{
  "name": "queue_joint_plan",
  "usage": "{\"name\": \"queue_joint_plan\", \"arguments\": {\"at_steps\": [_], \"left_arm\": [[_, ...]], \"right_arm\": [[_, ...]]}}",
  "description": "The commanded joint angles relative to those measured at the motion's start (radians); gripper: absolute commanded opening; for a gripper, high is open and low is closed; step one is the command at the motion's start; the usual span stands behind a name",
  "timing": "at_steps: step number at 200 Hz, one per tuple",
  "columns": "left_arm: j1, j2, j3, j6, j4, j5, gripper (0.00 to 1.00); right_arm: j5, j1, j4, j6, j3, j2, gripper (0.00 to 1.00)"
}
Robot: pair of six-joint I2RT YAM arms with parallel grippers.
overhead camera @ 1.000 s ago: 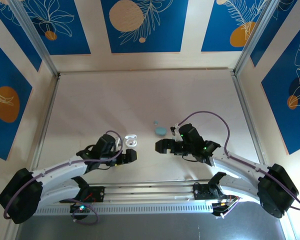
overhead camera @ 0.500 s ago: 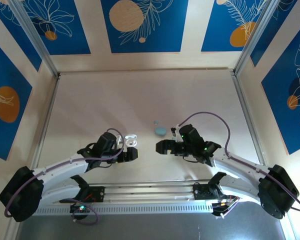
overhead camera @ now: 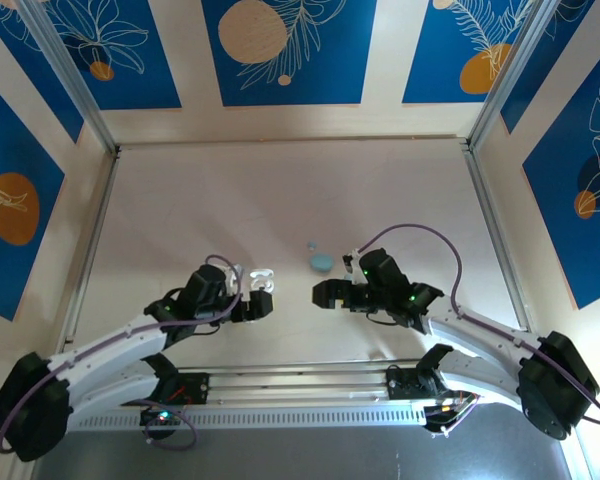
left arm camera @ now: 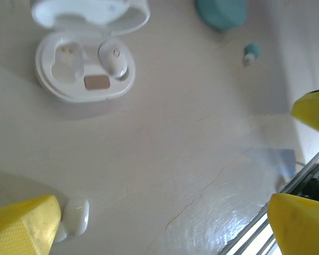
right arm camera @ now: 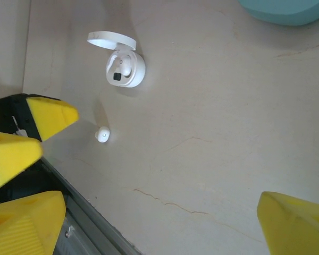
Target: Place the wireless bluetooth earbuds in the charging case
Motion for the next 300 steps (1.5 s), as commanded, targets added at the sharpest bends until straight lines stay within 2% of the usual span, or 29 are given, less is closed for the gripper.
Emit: {"name": "queue_joint_plan", "arguments": {"at_steps": [1, 25, 43, 79, 104, 161, 205, 226, 262, 282, 300], "left_arm": [[-0.012, -0.113, 0.03, 0.053, -0.101, -0.103, 1.0], [-0.011, -0.265, 0.027, 0.092, -0.172, -0.199, 1.0], [-0.012, -0.377, 0.01, 0.13, -0.189, -0.27, 1.0], [-0.011, -0.57, -0.085, 0.193, -0.119, -0.354, 1.0], [-0.01, -0.645, -0.156, 0.222, -0.052, -0.394, 1.0], [-0.009, -0.572, -0.173, 0.229, 0.002, -0.426, 1.0], [0.0, -0.508, -0.154, 0.226, 0.024, -0.387, 1.0], [0.006, -0.5, -0.15, 0.216, 0.02, -0.374, 1.0], [0.069, -0.494, -0.147, 0.182, 0.025, -0.274, 1.0], [0.144, -0.5, -0.154, 0.154, 0.025, -0.195, 1.0], [0.231, -0.51, -0.17, 0.117, 0.031, -0.103, 1.0]], "right_arm": [[-0.028, -0.004, -0.022, 0.018, -0.008, -0.036, 0.94], [-0.031, -0.003, -0.035, 0.027, -0.005, -0.061, 1.0], [-0.029, -0.003, -0.044, 0.034, -0.003, -0.078, 0.99], [-0.026, 0.006, -0.042, 0.057, 0.0, -0.094, 0.99], [0.0, 0.02, -0.036, 0.07, -0.003, -0.106, 0.99], [0.086, 0.097, 0.072, 0.175, -0.023, -0.077, 0.99], [0.234, 0.238, 0.071, 0.168, 0.069, 0.032, 0.99], [0.205, 0.249, 0.081, 0.202, 0.117, 0.111, 1.0], [0.107, 0.263, 0.171, 0.264, 0.187, 0.301, 0.79], [0.092, 0.277, 0.215, 0.324, 0.209, 0.38, 0.68], [0.097, 0.295, 0.227, 0.363, 0.238, 0.436, 0.55]]}}
